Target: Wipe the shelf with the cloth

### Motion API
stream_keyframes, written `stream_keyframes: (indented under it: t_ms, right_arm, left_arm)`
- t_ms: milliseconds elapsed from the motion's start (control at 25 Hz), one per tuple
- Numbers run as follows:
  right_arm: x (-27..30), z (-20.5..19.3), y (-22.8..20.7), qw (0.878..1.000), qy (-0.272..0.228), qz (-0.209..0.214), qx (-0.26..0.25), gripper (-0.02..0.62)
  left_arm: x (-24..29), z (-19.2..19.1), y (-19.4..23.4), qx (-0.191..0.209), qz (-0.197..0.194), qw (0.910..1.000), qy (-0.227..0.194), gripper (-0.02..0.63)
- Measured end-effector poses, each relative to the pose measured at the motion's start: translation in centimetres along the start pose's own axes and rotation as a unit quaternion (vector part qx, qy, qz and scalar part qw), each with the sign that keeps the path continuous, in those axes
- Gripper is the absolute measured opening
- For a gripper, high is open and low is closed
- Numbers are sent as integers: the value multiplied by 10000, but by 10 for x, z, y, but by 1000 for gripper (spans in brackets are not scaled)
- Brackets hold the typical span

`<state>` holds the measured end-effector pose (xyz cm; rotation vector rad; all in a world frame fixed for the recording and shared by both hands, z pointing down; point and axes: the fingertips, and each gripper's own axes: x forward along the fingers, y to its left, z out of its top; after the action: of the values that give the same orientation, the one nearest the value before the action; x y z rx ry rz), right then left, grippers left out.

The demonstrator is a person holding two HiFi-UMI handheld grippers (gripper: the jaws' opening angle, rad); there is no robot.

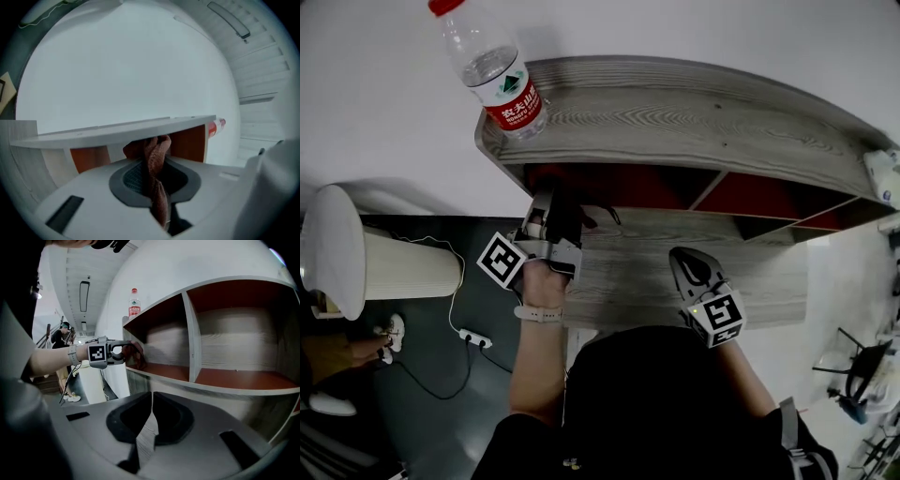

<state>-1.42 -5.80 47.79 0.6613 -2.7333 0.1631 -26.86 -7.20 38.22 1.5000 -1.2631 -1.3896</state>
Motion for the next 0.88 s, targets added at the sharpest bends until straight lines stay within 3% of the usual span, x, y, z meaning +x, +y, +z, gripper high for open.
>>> stream_keyframes:
  t_ms: [520,880]
  right_arm:
    - [4,2,1,10000,13,53,-22,5]
    - [6,6,-10,10000,-21,-16,-15,6]
  left_arm:
    - [-5,20,-33,72,-372,9991,-183,51]
    - [7,28,-78,219,-1005,9942,-322,51]
